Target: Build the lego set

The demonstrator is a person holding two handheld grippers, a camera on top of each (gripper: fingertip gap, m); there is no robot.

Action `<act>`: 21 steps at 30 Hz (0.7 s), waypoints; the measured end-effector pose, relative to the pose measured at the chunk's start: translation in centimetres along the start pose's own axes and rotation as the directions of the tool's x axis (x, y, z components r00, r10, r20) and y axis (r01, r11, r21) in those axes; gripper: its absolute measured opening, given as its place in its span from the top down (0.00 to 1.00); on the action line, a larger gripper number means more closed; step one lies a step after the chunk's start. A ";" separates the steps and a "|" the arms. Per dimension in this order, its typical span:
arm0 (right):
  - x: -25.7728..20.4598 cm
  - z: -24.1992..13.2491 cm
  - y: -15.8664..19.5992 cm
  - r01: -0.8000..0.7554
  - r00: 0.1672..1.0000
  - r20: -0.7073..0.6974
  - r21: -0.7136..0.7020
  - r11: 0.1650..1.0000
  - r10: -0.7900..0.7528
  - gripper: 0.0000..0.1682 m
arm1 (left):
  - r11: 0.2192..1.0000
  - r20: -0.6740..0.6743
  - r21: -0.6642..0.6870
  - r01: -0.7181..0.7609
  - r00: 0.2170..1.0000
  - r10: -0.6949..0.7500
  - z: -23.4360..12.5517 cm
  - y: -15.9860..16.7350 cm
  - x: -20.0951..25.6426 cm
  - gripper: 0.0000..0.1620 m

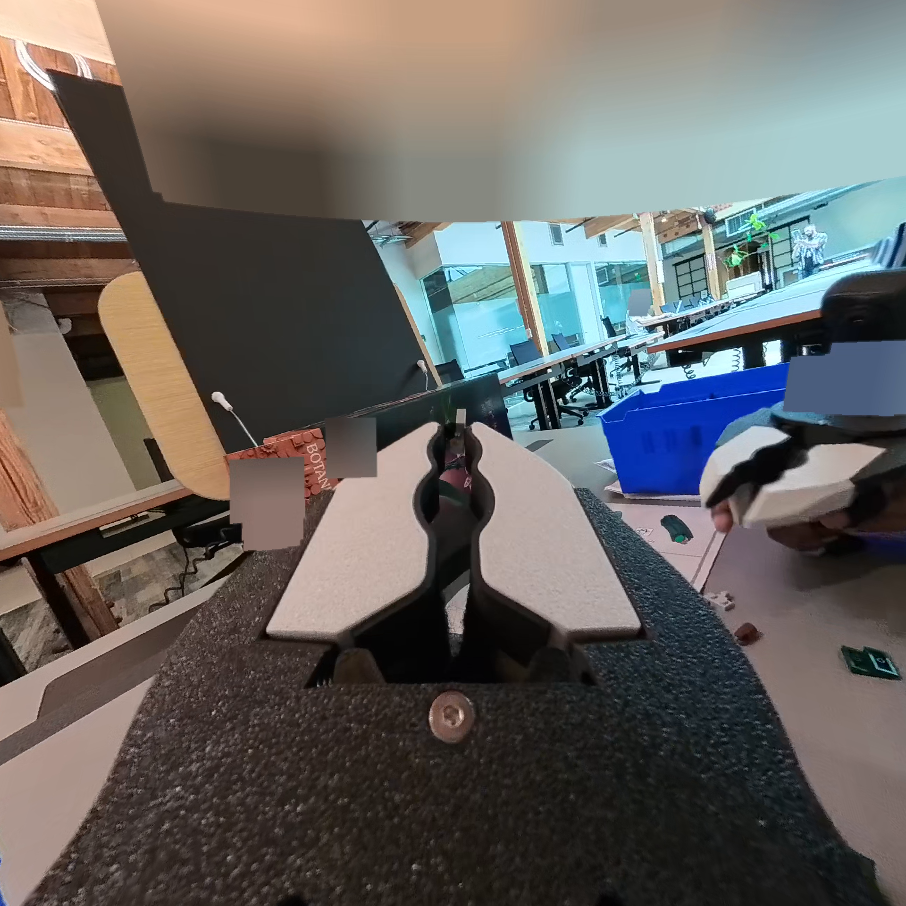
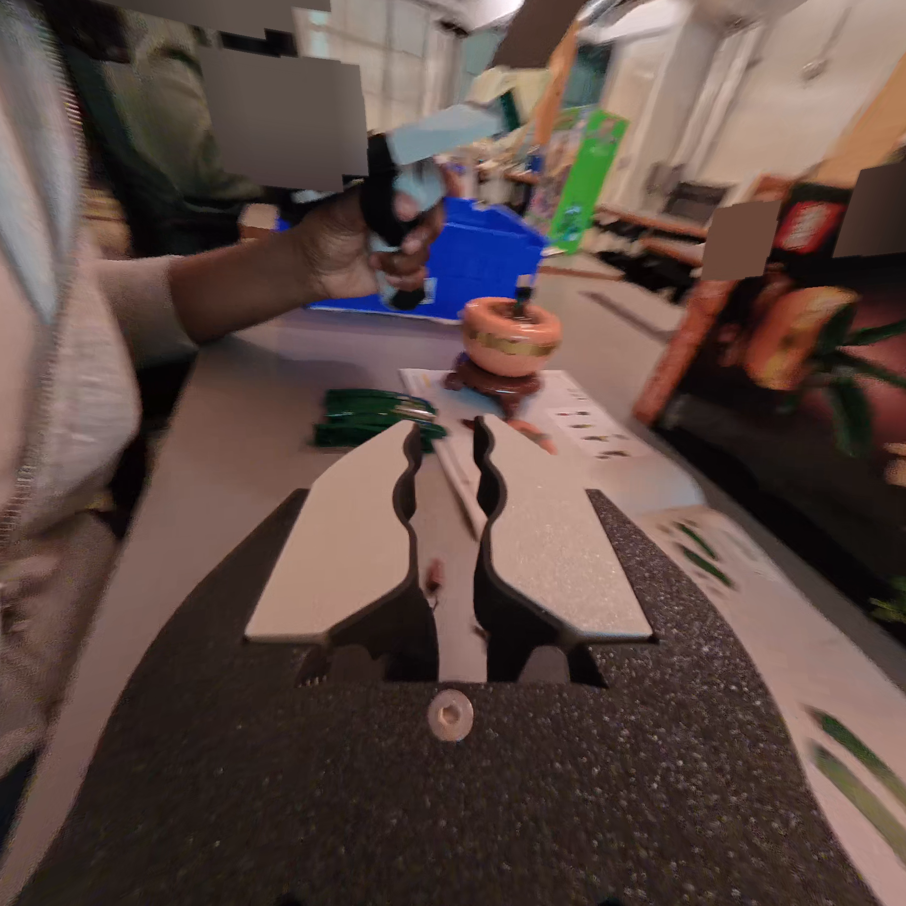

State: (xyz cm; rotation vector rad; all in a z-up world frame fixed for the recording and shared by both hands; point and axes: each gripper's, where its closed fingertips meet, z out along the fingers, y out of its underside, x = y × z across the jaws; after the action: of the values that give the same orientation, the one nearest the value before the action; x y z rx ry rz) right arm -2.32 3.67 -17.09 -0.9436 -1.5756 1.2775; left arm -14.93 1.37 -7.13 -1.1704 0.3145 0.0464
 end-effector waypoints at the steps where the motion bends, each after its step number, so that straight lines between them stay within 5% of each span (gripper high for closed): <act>1: -1.2 1.1 0.1 -0.019 0.996 0.081 -0.038 0.999 0.022 0.84 | 1.000 -0.002 0.002 0.006 1.000 -0.006 0.0 0.0 0.0 0.96; 5: -4.0 5.3 1.7 0.238 0.945 0.283 -0.263 0.935 -0.161 0.79 | 1.000 -0.014 0.005 -0.002 1.000 0.002 0.0 -0.1 0.3 0.96; 11: -3.9 8.9 4.4 0.493 0.820 0.486 -0.332 0.804 -0.302 0.82 | 0.999 -0.043 0.003 -0.037 0.998 0.037 0.1 -0.2 1.1 0.96; 16: -3.9 9.6 6.6 0.588 0.762 0.540 -0.346 0.731 -0.357 0.86 | 1.000 -0.055 0.007 -0.021 0.998 0.021 0.0 -0.2 1.3 0.96; 21: -3.0 9.0 6.5 0.597 0.782 0.448 -0.341 0.726 -0.433 0.93 | 1.000 -0.055 0.001 -0.023 0.998 0.023 0.1 -0.2 1.3 0.96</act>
State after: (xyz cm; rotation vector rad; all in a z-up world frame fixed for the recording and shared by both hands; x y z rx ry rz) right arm -9.60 -0.83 -24.81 -0.4795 -2.2938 0.6729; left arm -13.66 1.21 -7.30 -1.1692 0.3763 0.0339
